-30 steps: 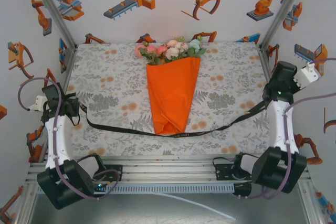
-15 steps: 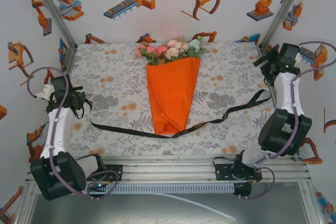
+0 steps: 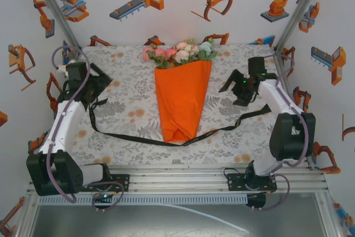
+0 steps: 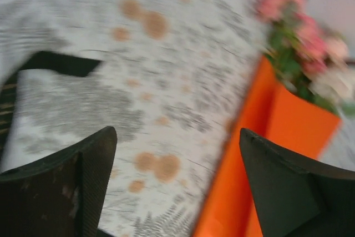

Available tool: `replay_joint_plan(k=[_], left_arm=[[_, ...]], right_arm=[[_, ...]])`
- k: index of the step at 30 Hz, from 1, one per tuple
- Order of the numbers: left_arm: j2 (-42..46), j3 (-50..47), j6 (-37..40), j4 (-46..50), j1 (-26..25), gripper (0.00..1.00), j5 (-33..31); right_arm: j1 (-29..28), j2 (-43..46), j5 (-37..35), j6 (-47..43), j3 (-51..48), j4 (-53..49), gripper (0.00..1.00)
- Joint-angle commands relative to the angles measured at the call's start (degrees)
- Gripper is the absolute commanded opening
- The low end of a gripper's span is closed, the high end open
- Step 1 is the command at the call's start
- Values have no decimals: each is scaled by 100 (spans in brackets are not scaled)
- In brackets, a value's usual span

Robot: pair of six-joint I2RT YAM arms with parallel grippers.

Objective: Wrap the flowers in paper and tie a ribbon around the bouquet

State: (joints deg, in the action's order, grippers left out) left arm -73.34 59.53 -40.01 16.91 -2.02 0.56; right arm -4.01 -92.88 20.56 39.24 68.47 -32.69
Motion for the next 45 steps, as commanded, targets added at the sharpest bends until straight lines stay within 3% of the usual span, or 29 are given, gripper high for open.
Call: replay_joint_plan(k=[1, 4, 6, 9, 13, 18, 25, 30, 39, 41, 43, 45], left_arm=[[-657, 241, 396, -520, -688, 89, 1544], [-1339, 432, 639, -631, -1358, 94, 1395], [-1770, 504, 766, -1064, -1684, 100, 1730], [-2345, 762, 1064, -1234, -2064, 97, 1535], [-2830, 628, 1306, -1458, -2232, 97, 890], [-3168, 365, 954, -1983, -2231, 99, 1557], [-3271, -371, 244, -2862, -2237, 74, 2321], [-3445, -1015, -532, -4082, -2251, 59, 2653], [-3108, -925, -738, -4763, -2241, 23, 2664], [-3071, -781, -839, -4766, -2246, 17, 2678], [-3019, -645, -917, -4704, -2242, 3, 2710], [-2932, -624, -1023, -4696, -2246, 0, 2749]], right_arm=[[-231, -399, 862, -148, -68, 737, 82], [-379, -649, 1058, -204, -276, 1213, 83], [-407, -775, 1187, -177, -472, 1555, 83], [-421, -921, 1370, -68, -720, 1992, 83], [-507, -1066, 1492, 115, -1011, 2521, 81], [-702, -1205, 1494, 158, -1186, 2804, 78], [-919, -1355, 1509, 286, -1370, 3090, 70], [-1030, -1370, 1636, 544, -1520, 3435, 61], [-1029, -1020, 1671, 889, -1117, 3585, 29], [-1032, -923, 1623, 943, -990, 3576, 23], [-1030, -827, 1609, 962, -846, 3491, 18], [-1031, -740, 1614, 952, -761, 3373, 15]])
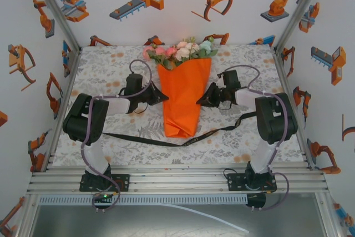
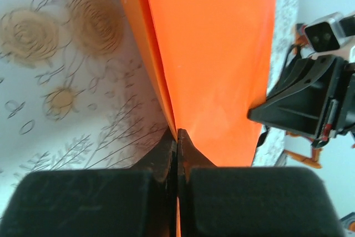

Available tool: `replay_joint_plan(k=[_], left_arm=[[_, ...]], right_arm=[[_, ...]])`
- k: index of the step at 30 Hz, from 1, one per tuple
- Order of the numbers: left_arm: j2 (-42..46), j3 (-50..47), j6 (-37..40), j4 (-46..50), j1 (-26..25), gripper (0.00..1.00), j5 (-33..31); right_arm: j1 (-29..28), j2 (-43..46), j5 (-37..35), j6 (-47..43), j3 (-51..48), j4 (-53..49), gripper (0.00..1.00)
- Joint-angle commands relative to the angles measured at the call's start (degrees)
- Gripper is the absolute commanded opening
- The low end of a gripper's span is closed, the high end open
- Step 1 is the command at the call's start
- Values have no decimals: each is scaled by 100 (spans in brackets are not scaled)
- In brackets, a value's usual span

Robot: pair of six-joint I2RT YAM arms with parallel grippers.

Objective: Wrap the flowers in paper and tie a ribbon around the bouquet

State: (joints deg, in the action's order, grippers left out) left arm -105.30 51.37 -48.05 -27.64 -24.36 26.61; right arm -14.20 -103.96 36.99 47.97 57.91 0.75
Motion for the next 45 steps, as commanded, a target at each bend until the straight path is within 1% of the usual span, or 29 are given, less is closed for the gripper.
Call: replay_joint_plan(k=[1, 4, 7, 11, 14, 18, 21, 23, 25, 27, 28, 29, 30, 31, 33, 36, 38, 40, 43, 45], left_arm=[[325, 157, -291, -270, -9, 0, 158], [637, -50, -384, -167, -8, 0, 122], [1022, -281, -332, 232, -33, 0, -16], [1370, -630, -325, 627, -161, 0, -179], [1505, -924, -365, 690, -300, 0, -325], [1351, -1146, -265, 650, -393, 0, -564], [1027, -1203, 28, 496, -380, 0, -815], [890, -1241, 64, 346, -375, 1, -859], [786, -1287, 22, 144, -375, 6, -794], [711, -1336, -45, 72, -381, 14, -788], [710, -1355, -43, 73, -385, 16, -814], [734, -1389, -46, 95, -380, 21, -876], [804, -1418, -17, 147, -375, 29, -963], [878, -1428, 24, 231, -365, 37, -1043], [1113, -1411, 166, 586, -344, 49, -1283], [1580, -1359, 353, 1191, -326, 64, -1696], [1917, -1324, 455, 1558, -324, 71, -1963], [2272, -1289, 609, 1859, -322, 75, -2160], [2893, -1211, 688, 2481, -309, 78, -2624], [3401, -1174, 692, 3026, -227, 78, -3156]], right_arm=[[-6, 431, -13, 79, 301, -19, 13], [-15, 687, 1, 64, 245, -235, 9], [-43, 1047, -71, 30, -60, -371, 8], [-111, 1374, -198, -9, -613, -370, 7], [-203, 1423, -260, -11, -977, -362, 8], [-325, 1329, -367, 11, -1351, -91, 8], [-329, 1069, -441, -23, -1380, -14, 10], [-323, 925, -442, -68, -1370, -69, 11], [-329, 881, -537, -111, -1421, -53, 14], [-329, 880, -625, -134, -1404, -112, 21], [-327, 901, -639, -128, -1369, -150, 25], [-321, 925, -666, -134, -1324, -248, 32], [-323, 969, -705, -132, -1269, -356, 38], [-320, 1026, -769, -145, -1227, -458, 42], [-307, 1213, -999, -197, -1145, -762, 48], [-253, 1585, -1414, -348, -983, -1250, 55], [-172, 1863, -1607, -441, -882, -1489, 59], [30, 2091, -1686, -447, -833, -1614, 60], [631, 2397, -1778, -432, -799, -1854, 60], [1230, 2646, -2121, -574, -826, -2100, 60]])
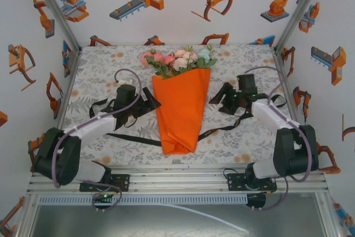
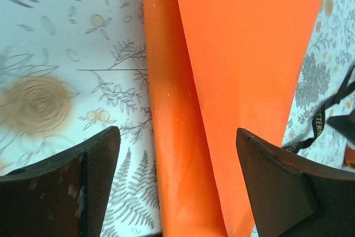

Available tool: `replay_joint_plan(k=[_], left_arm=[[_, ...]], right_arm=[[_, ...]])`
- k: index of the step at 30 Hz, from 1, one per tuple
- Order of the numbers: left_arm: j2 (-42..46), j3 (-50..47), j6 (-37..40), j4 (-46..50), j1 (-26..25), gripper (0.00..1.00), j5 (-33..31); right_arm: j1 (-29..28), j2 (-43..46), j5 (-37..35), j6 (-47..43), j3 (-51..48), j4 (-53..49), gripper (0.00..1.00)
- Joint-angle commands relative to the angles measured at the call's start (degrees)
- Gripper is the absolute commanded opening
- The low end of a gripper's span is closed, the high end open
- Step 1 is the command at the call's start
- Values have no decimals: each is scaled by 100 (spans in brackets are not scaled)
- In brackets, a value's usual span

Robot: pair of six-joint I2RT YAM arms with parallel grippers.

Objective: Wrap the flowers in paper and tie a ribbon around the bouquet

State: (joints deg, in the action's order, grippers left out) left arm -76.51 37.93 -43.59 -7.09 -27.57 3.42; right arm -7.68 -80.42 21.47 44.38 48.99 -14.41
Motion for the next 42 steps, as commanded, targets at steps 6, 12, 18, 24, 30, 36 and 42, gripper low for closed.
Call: replay_joint_plan(k=[6, 12, 18, 24, 30, 36, 42], left_arm=[[1653, 163, -240, 2822, 1305, 78, -1756], [2162, -167, -73, 3456, 2466, 81, -1750], [2134, -218, -105, 3851, 2947, 84, -1877], [1791, -26, -574, 4363, 3033, 89, -2318], [1306, 98, -765, 4277, 3192, 90, -1875], [837, 212, -835, 3937, 3370, 90, -2064], [195, 452, -631, 3626, 3651, 80, -1718]], right_arm=[[2000, -208, -1090, -548, 280, -1267, 62], [2079, -1086, -490, -456, 496, -1125, 61], [1946, -1451, -407, -441, 535, -1246, 58], [1936, -1349, -378, -421, 470, -1174, 9], [1856, -556, -446, -366, 620, -1029, 0], [1393, 84, -495, -306, 597, -491, 0], [1270, 289, -359, -149, 368, 39, 0]])
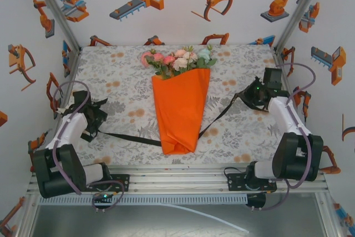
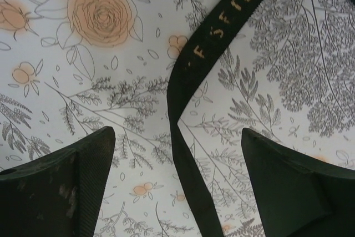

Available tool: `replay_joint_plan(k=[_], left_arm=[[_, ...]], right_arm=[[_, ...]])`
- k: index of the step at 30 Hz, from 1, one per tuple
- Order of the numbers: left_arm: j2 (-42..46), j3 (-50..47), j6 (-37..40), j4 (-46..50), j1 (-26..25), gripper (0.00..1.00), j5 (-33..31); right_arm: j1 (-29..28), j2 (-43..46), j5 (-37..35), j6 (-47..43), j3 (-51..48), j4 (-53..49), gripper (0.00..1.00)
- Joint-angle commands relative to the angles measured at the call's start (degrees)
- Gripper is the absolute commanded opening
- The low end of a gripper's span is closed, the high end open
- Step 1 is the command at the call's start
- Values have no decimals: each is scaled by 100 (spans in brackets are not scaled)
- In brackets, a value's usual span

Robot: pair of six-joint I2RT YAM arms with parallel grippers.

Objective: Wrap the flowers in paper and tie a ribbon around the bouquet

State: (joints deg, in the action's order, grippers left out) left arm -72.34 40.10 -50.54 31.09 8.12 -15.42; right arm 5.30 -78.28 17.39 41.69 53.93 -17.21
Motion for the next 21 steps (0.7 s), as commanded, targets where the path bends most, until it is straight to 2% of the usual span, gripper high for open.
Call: replay_joint_plan(k=[1, 9, 17, 19, 21], left_arm=[[-347, 298, 92, -221, 95, 77, 276], [-1036, 356, -7, -348, 93, 63, 380], [-1340, 401, 92, -393, 93, 37, 467], [-1393, 431, 115, -377, 93, 27, 536], [-1382, 463, 111, -325, 93, 9, 564]], right_arm=[[-29, 81, 54, 120, -121, 307, 0], [-31, 225, -85, 51, -224, 221, 0], [-30, 375, -289, -13, 11, -71, 0], [-29, 407, -310, 6, 55, -135, 0], [-30, 444, -369, 6, 98, -194, 0]])
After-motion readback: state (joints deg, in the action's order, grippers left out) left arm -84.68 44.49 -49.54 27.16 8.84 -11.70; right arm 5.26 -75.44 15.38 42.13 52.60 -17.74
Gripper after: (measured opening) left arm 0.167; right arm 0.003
